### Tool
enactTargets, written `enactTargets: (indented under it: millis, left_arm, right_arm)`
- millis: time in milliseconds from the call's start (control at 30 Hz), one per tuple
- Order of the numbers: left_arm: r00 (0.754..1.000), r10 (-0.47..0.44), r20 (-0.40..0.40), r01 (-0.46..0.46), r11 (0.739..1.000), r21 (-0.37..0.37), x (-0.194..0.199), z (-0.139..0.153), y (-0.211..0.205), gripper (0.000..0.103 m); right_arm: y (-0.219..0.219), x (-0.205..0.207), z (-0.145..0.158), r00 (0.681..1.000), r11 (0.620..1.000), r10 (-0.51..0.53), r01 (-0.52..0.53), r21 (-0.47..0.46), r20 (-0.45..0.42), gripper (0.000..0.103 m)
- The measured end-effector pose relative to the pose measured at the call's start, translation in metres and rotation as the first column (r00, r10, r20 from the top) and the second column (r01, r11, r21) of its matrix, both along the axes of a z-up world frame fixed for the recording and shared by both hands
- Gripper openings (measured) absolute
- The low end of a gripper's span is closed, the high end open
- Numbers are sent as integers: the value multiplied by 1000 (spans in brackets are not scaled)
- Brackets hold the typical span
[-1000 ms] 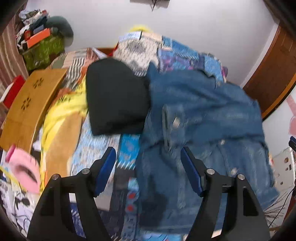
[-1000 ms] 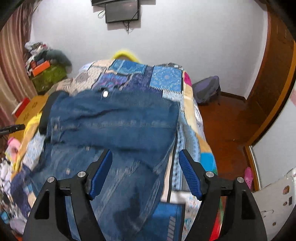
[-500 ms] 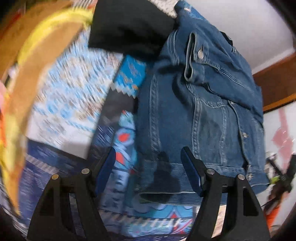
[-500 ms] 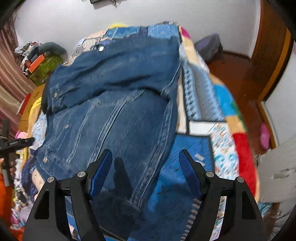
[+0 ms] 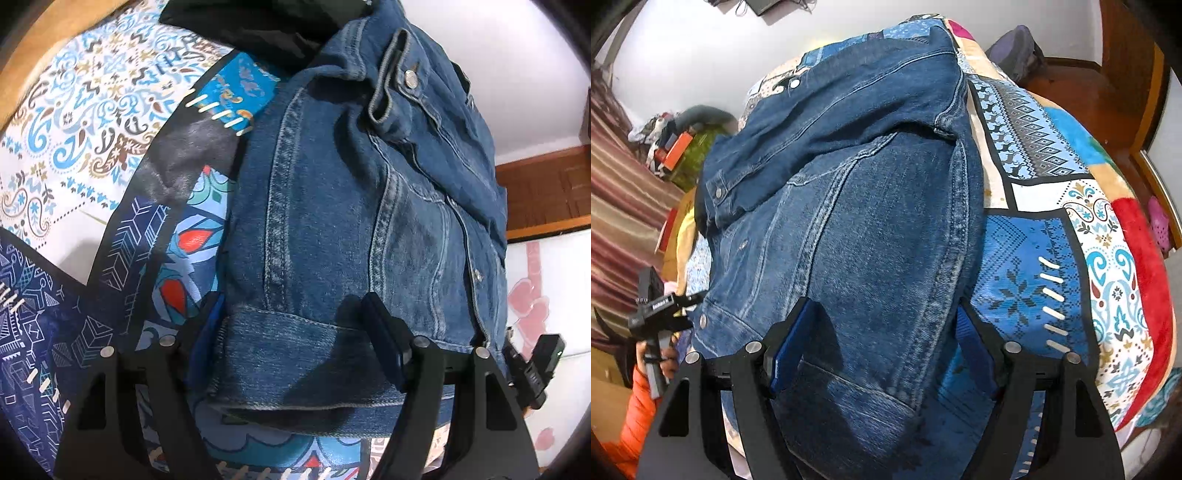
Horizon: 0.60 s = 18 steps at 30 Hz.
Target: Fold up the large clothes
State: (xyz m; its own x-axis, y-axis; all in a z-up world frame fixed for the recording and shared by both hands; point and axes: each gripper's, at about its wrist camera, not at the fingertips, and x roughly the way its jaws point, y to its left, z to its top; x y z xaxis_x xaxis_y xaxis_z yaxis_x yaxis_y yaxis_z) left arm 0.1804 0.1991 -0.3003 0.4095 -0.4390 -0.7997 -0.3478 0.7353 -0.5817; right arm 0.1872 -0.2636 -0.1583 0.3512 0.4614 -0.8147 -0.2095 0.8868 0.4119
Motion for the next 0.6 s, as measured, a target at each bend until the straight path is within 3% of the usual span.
enactTargets:
  millis: [167,200,300,433,533,600]
  left_arm:
    - [999,-26,27,26,1000,10,6,10,-15,57]
    - [999,-36,38,35,999,25,5,15,-18,49]
    - [993,-83,79,75,991,108,-1,37,-26,23]
    - [979,-102,179,87,992,90,-1,74,-33,16]
    - [950,-113,293,81,989,121,-2,120,-40,14]
    - [915,-125,384,81,988,129,-5,156,-46,13]
  right_arm:
    - [5,-2,6,999,1000,-20,20,22,29,34]
    - [3,-2,8,999,999,-28,26,34,33,26]
    - [0,2,13,999,996,-28,25,84,25,16]
    - [-4,3,33,997,990,-31,21,140,66,13]
    - [-7,0,56,991,986,-41,19,167,129,10]
    - [-10,-2,70,983,984,-57,26,174,174,6]
